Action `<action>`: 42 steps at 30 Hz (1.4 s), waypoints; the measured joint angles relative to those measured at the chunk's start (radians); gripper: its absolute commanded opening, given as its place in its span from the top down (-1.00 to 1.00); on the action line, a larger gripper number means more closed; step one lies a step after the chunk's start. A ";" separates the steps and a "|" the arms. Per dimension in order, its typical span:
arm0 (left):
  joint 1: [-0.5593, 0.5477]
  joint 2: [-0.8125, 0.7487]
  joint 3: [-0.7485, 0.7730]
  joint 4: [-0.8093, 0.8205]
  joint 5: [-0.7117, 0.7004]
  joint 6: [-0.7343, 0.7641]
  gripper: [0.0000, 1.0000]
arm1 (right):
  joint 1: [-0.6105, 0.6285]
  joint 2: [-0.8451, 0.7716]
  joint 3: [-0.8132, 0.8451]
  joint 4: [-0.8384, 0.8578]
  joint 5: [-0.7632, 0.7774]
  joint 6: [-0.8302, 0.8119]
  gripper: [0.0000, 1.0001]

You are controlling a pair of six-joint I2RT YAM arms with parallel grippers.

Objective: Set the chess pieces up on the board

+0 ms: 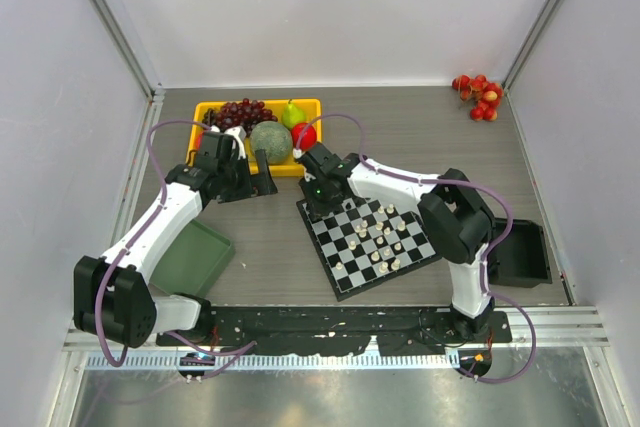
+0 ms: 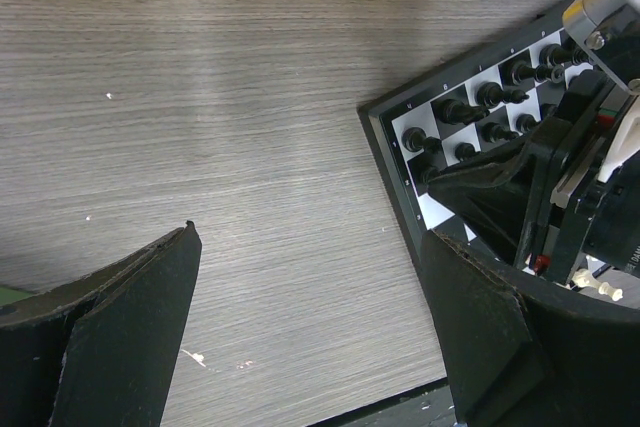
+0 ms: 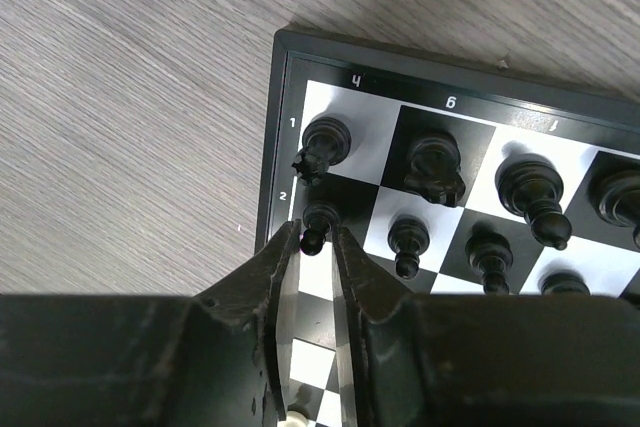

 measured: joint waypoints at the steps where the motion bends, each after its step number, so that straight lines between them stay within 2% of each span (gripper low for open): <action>1: 0.000 0.000 0.000 0.000 0.000 0.000 -0.98 | 0.000 0.001 0.000 0.000 0.000 0.000 0.41; 9: 0.000 0.000 0.000 0.000 0.000 0.000 -0.98 | 0.000 -0.017 0.007 -0.011 -0.008 -0.007 0.13; 14: 0.000 0.000 0.000 0.000 0.000 0.000 -0.98 | -0.010 -0.148 -0.011 -0.021 0.014 -0.019 0.03; 20: 0.000 0.000 0.000 0.000 0.000 0.000 -0.98 | -0.077 -0.390 -0.151 -0.012 0.091 -0.007 0.02; 25: 0.000 0.000 0.000 0.003 0.001 -0.001 -0.98 | -0.231 -0.501 -0.346 -0.015 0.121 0.035 0.01; 30: 0.000 0.000 0.000 0.007 0.006 -0.010 -0.98 | -0.359 -0.529 -0.472 -0.040 0.122 0.056 0.01; 37: 0.000 0.000 0.000 0.008 0.014 -0.022 -0.98 | -0.367 -0.542 -0.496 -0.026 0.113 0.057 0.03; 42: 0.000 0.000 0.000 0.008 0.016 -0.023 -0.98 | -0.375 -0.520 -0.488 -0.010 0.114 0.055 0.20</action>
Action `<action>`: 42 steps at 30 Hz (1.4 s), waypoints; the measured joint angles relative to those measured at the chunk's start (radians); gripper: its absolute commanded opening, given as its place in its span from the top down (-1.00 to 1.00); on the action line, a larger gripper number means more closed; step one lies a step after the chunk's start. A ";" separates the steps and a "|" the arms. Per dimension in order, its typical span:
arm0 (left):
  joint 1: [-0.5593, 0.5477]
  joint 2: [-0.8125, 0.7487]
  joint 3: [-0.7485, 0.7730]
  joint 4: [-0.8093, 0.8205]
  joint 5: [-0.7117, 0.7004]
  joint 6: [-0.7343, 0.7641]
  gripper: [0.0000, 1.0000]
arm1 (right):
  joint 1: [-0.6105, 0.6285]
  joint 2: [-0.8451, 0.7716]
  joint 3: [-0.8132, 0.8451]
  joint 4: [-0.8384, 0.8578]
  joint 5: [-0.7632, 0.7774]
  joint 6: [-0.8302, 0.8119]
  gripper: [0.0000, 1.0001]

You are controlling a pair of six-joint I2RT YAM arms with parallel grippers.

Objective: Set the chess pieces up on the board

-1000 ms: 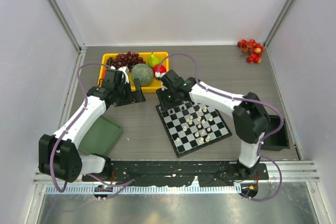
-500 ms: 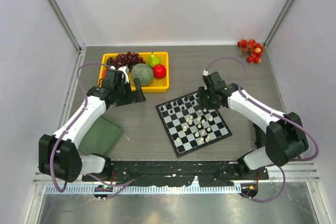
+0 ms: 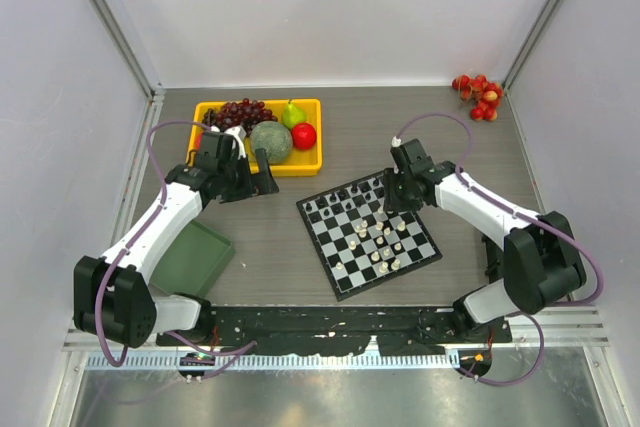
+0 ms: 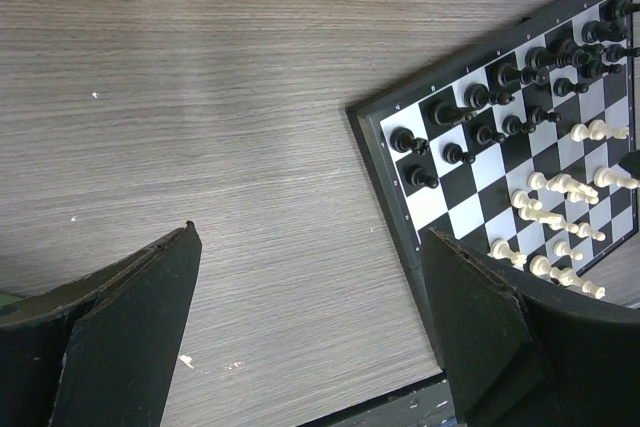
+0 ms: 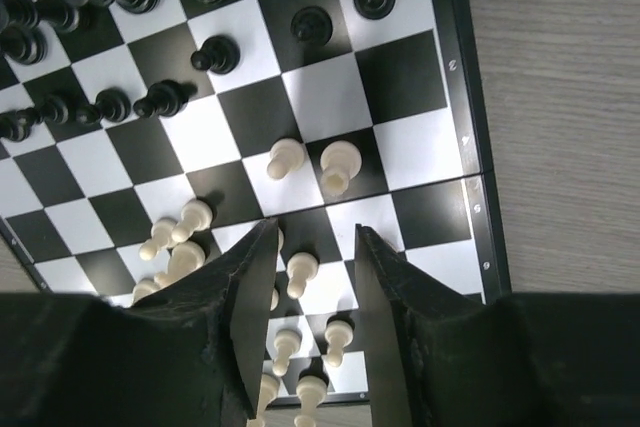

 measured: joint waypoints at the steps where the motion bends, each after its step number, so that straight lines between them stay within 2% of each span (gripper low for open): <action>1: 0.000 0.000 0.000 0.000 0.000 0.000 -0.98 | -0.005 0.009 0.003 0.006 0.002 -0.001 0.22; 7: 0.000 0.000 0.000 0.000 0.000 0.000 -0.98 | -0.026 0.059 0.022 0.028 0.002 -0.006 0.33; 18: 0.000 0.000 0.000 0.000 0.000 0.001 -0.98 | -0.039 0.126 0.041 0.056 0.001 -0.020 0.37; 20: 0.000 0.000 0.000 0.000 0.000 0.001 -0.98 | -0.042 0.139 0.049 0.058 0.001 -0.026 0.41; 23: 0.000 0.000 0.000 0.000 -0.001 0.001 -0.98 | -0.045 0.154 0.056 0.066 0.002 -0.032 0.60; 26: 0.000 0.000 0.000 0.000 -0.001 0.001 -0.98 | -0.048 0.159 0.056 0.070 0.002 -0.036 0.69; 29: 0.000 0.000 0.000 0.000 -0.001 0.001 -0.98 | -0.050 0.157 0.056 0.070 0.003 -0.036 0.69; 34: 0.000 0.001 0.000 0.000 0.000 0.001 -0.98 | -0.057 0.095 0.025 0.067 0.014 -0.033 0.70; 42: 0.000 0.006 0.000 0.000 0.001 0.002 -0.98 | -0.111 -0.089 -0.090 0.059 0.038 0.004 0.70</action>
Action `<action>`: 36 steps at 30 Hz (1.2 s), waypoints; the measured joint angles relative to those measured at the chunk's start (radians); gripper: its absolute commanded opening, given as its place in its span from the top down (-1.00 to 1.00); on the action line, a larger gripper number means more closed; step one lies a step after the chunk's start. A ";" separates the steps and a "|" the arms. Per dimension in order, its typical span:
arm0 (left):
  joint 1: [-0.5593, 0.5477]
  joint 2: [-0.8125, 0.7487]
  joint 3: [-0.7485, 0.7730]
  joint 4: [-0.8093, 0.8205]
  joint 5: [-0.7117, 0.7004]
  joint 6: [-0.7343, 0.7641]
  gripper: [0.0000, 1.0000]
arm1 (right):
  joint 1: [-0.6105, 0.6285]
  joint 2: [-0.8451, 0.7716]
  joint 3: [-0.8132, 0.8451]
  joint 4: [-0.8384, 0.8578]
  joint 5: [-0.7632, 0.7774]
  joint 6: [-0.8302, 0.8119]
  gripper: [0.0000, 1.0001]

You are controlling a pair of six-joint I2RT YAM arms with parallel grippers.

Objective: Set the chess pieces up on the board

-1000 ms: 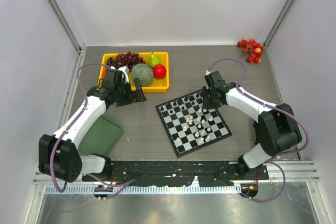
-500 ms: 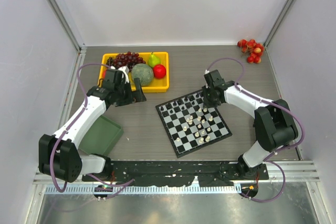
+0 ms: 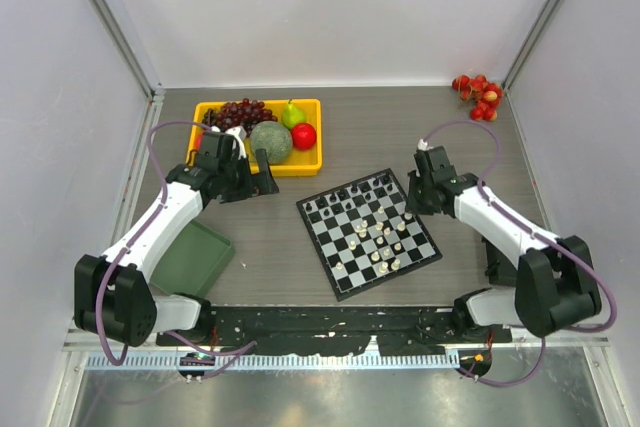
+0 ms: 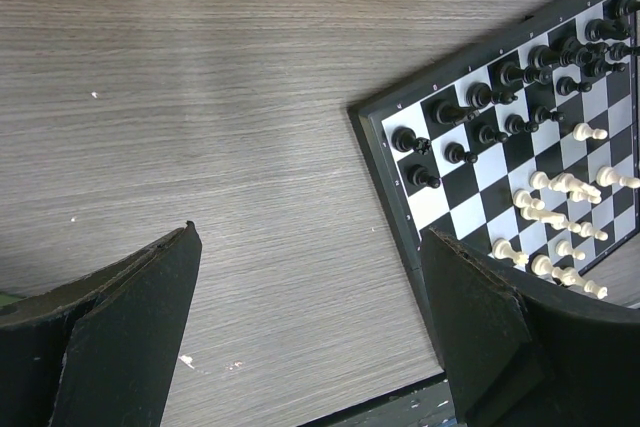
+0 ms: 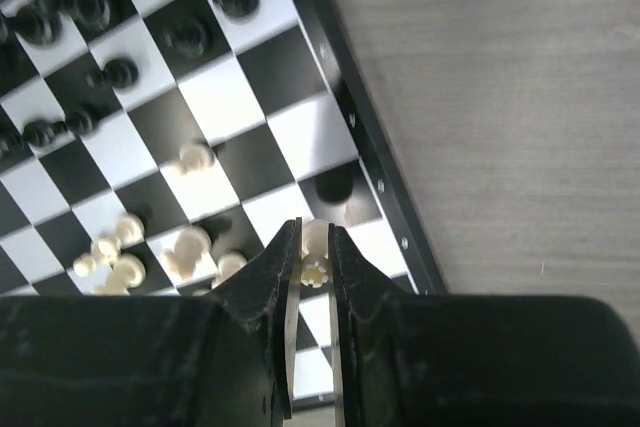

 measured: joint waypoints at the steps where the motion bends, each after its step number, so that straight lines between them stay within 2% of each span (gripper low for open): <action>1: 0.000 0.000 0.000 0.000 0.000 0.000 -0.98 | 0.000 -0.028 -0.027 -0.004 -0.002 0.009 0.70; 8: 0.000 0.001 0.000 0.014 0.011 -0.002 -0.98 | 0.005 -0.191 -0.162 -0.068 -0.036 0.067 0.69; 22: 0.000 0.001 -0.007 0.030 0.016 -0.003 -0.98 | 0.020 -0.331 -0.251 -0.164 0.013 0.147 0.70; 36: 0.000 0.001 -0.008 0.041 0.030 -0.006 -0.98 | 0.020 -0.304 -0.265 -0.177 0.059 0.173 0.69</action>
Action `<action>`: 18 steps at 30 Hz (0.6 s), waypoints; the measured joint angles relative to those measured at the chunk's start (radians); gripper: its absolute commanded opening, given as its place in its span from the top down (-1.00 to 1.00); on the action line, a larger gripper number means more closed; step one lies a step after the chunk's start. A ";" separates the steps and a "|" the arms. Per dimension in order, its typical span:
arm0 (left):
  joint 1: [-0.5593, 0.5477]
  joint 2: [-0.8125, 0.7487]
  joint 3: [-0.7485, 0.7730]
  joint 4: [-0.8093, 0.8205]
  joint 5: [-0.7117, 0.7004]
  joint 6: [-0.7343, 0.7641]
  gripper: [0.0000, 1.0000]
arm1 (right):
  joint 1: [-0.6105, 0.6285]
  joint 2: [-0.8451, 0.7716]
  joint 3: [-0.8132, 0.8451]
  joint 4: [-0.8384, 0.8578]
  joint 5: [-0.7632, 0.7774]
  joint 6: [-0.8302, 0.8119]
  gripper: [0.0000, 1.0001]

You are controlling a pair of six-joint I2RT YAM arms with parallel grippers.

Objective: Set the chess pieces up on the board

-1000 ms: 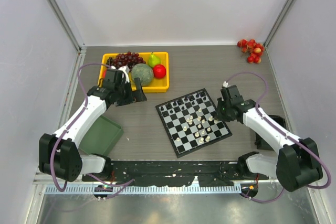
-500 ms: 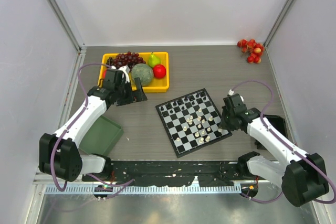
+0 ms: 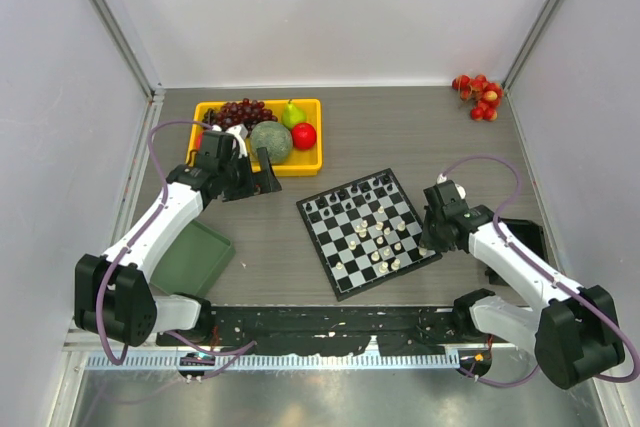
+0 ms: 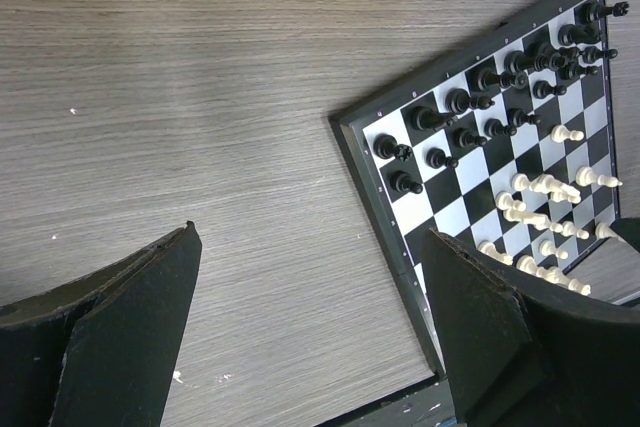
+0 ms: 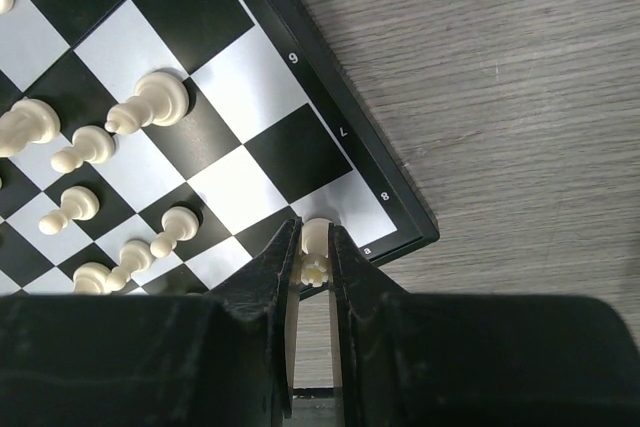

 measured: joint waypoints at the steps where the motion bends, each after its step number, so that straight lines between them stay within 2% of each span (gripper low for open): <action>1: 0.000 0.000 0.000 0.000 0.000 0.000 -0.98 | 0.000 0.000 0.000 0.000 0.001 0.000 0.69; 18: 0.000 0.000 0.000 0.004 0.007 0.000 -0.98 | -0.027 -0.001 -0.006 0.007 0.026 0.004 0.60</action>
